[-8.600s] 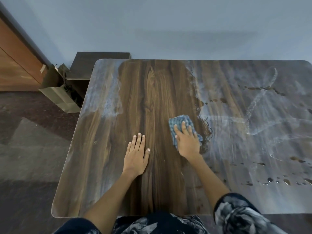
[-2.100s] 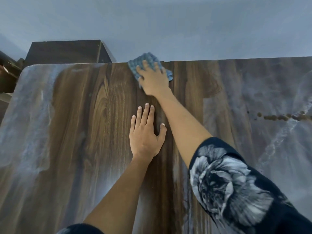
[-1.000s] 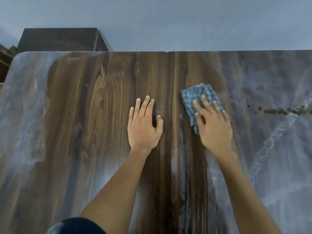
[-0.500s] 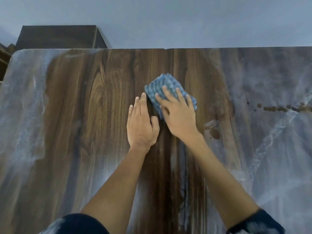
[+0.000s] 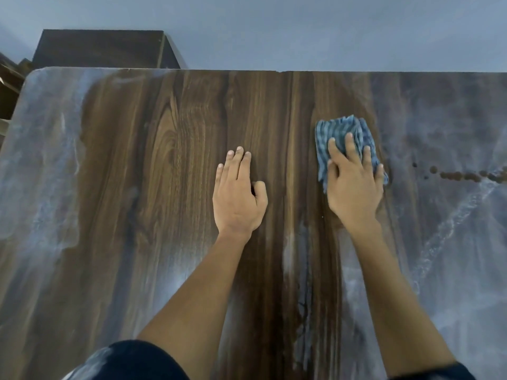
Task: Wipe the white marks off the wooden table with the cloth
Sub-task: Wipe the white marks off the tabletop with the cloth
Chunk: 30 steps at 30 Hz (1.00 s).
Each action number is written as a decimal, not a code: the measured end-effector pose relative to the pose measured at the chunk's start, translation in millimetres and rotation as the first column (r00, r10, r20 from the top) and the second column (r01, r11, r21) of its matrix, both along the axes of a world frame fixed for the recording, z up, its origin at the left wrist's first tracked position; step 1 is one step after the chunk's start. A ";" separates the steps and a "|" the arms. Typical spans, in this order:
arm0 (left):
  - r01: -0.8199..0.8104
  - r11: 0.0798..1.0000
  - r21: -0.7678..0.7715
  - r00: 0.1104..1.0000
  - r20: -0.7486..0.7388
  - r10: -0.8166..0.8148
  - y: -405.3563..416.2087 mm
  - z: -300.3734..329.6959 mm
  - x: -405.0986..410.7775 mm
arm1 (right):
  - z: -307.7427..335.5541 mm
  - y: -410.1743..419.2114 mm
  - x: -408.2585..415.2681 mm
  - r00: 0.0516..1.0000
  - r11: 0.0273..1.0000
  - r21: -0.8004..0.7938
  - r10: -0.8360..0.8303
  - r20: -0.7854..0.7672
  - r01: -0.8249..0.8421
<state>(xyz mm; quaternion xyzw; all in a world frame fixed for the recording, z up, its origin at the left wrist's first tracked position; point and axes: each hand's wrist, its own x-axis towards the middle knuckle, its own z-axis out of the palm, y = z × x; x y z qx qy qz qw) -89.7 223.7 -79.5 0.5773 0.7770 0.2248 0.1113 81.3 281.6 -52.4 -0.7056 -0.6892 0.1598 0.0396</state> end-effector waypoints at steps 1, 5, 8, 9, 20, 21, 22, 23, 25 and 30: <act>-0.004 1.000 0.001 1.000 -0.003 0.004 0.3 -0.5 0.0 | -2.1 9.8 -7.3 1.000 1.000 0.007 -0.014 0.007 0.014; -0.016 1.000 0.015 1.000 -0.008 0.016 0.8 -0.6 1.1 | -7.0 30.6 -32.3 0.999 0.999 0.032 0.040 0.007 -0.040; -0.021 1.000 0.013 1.000 -0.008 0.021 1.4 -0.6 1.9 | -8.6 9.3 -32.7 0.982 0.980 0.058 0.189 0.018 -0.190; -0.023 1.000 0.012 1.000 -0.006 0.023 1.5 -0.8 1.9 | -8.5 -6.2 -29.9 0.967 0.965 0.064 0.253 0.020 -0.254; -0.033 0.999 0.014 0.999 -0.009 0.033 1.2 -0.6 1.7 | -3.7 -110.1 41.0 0.960 0.961 0.028 0.275 0.048 -0.276; -0.034 0.999 0.013 0.999 -0.009 0.034 1.2 -0.5 1.6 | -3.1 -101.1 37.4 0.971 0.971 0.026 0.235 0.044 -0.236; -0.033 0.999 0.012 0.999 -0.010 0.033 1.1 -0.2 1.7 | -3.7 -90.5 32.2 0.980 0.980 0.031 0.198 0.039 -0.199; -0.032 0.999 0.010 0.999 -0.014 0.032 1.0 0.2 1.6 | -4.9 -79.0 26.4 0.986 0.985 0.036 0.165 0.036 -0.166; -0.031 1.000 0.006 0.999 -0.017 0.031 1.1 0.5 1.6 | -8.3 -55.4 12.3 0.992 0.992 0.039 0.116 0.040 -0.117; -0.031 0.999 0.015 0.999 -0.013 0.031 1.1 0.5 2.5 | -13.0 -14.7 -26.6 0.994 0.993 0.046 0.103 0.040 -0.105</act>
